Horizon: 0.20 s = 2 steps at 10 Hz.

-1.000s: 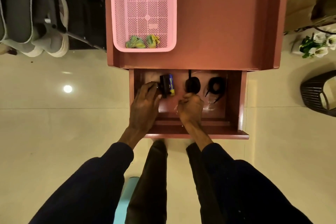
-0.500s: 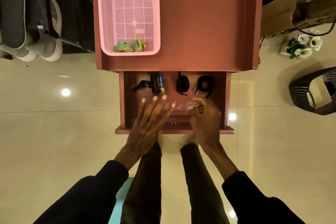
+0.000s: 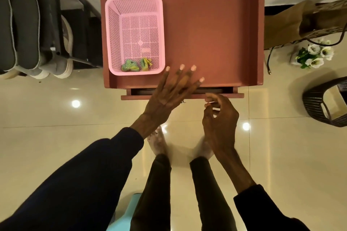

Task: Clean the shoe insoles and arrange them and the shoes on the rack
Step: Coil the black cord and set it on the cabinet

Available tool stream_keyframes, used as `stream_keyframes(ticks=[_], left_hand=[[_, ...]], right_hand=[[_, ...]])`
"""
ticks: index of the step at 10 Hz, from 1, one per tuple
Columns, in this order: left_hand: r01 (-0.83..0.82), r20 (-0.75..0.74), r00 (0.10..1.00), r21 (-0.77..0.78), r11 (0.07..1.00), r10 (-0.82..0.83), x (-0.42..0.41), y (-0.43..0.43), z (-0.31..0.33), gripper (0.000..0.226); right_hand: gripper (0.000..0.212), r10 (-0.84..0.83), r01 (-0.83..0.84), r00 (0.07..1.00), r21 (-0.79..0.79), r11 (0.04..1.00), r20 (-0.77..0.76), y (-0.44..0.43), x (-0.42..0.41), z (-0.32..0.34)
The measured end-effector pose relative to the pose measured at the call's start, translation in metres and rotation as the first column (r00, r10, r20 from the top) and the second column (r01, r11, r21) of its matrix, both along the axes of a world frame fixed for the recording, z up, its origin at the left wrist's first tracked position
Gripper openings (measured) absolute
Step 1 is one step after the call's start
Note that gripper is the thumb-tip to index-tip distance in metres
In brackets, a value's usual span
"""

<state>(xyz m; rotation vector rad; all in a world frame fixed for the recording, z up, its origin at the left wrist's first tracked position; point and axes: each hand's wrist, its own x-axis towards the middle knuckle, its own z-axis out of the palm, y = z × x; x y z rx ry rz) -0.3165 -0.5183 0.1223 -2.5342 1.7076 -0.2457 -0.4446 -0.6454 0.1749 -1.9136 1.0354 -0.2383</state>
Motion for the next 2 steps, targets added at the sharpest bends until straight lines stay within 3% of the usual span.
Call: stream_keyframes(ticks=[2], left_hand=[[-0.013, -0.012, 1.0, 0.0, 1.0, 0.013, 0.026, -0.034, 0.016, 0.082]], right_hand=[[0.03, 0.017, -0.015, 0.999, -0.063, 0.998, 0.038, -0.014, 0.016, 0.017]])
